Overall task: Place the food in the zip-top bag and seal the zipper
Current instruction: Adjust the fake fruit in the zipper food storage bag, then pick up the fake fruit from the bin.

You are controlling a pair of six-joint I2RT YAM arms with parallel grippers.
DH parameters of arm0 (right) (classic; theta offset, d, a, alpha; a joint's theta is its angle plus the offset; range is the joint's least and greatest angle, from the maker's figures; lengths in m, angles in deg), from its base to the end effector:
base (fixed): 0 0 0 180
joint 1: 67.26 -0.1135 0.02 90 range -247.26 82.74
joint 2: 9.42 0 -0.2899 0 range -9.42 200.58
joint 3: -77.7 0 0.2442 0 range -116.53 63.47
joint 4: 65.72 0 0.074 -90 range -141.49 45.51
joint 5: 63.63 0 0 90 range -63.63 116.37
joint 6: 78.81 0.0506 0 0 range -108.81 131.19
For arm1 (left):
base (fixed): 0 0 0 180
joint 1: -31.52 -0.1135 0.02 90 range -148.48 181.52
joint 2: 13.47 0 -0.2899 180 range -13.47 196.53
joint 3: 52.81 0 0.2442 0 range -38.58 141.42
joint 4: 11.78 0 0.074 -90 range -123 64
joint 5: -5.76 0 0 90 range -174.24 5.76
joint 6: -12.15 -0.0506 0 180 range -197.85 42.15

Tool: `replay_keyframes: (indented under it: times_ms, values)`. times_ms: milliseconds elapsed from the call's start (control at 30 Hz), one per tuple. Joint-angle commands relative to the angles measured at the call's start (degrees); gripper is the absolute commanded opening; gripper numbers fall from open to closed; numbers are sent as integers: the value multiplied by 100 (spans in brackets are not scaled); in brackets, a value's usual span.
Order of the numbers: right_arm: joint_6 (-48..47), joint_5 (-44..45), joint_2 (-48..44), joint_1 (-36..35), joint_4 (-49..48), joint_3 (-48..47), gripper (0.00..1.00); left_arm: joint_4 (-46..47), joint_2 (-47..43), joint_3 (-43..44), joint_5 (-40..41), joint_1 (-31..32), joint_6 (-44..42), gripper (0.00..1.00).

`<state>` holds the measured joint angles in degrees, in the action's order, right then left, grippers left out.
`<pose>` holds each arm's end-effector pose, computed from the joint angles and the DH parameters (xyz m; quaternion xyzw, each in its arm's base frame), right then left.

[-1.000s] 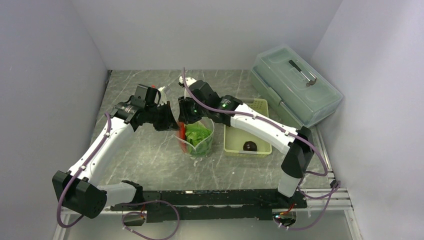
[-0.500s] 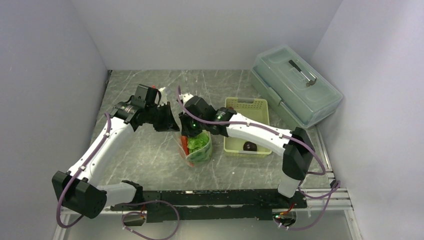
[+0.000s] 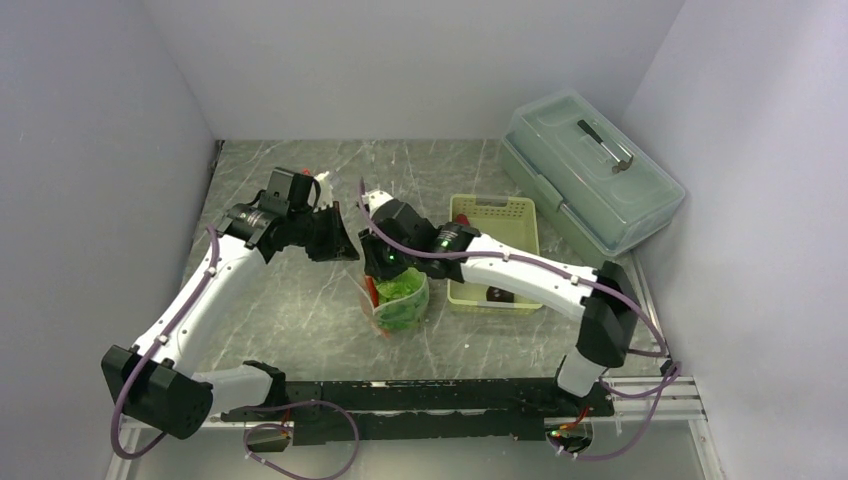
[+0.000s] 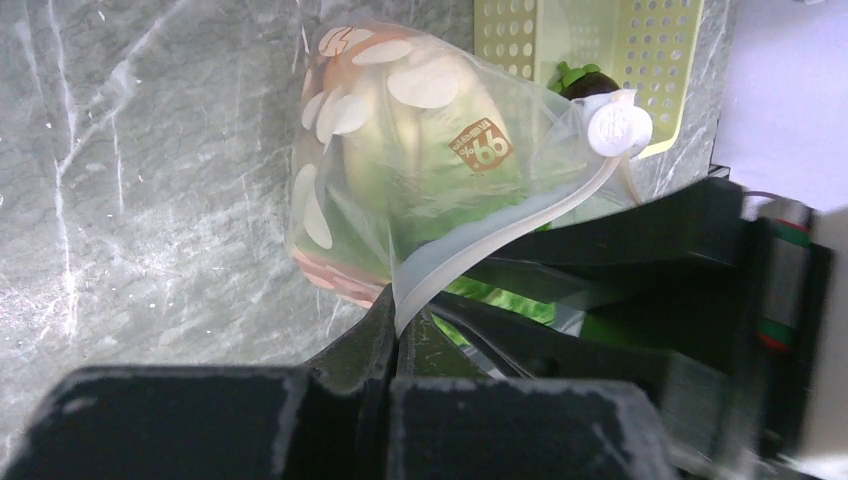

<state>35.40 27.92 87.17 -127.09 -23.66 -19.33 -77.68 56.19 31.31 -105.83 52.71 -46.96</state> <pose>0.1975 0.3370 0.3206 -0.2737 0.8701 0.2651 0.3126 0.2088 -0.1009 0.3516 -0.0168 0.9291 -0.3012 0.2138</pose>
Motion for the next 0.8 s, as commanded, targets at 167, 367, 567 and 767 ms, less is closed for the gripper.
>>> replay_keyframes:
  times_ms: [167,367,567,767]
  values:
    - [17,450,-1156,-37,-30,-376,35,158,-157,293,-77,-1,-22,0]
    - [-153,1066,-1805,-13,251,-378,45,194,-123,277,-72,-1,-44,0]
    - [-323,1666,-2321,145,684,-300,51,207,-71,276,-93,-1,-65,0]
    - [-332,1924,-2722,591,1211,4,54,218,-90,279,-21,-1,-134,0]
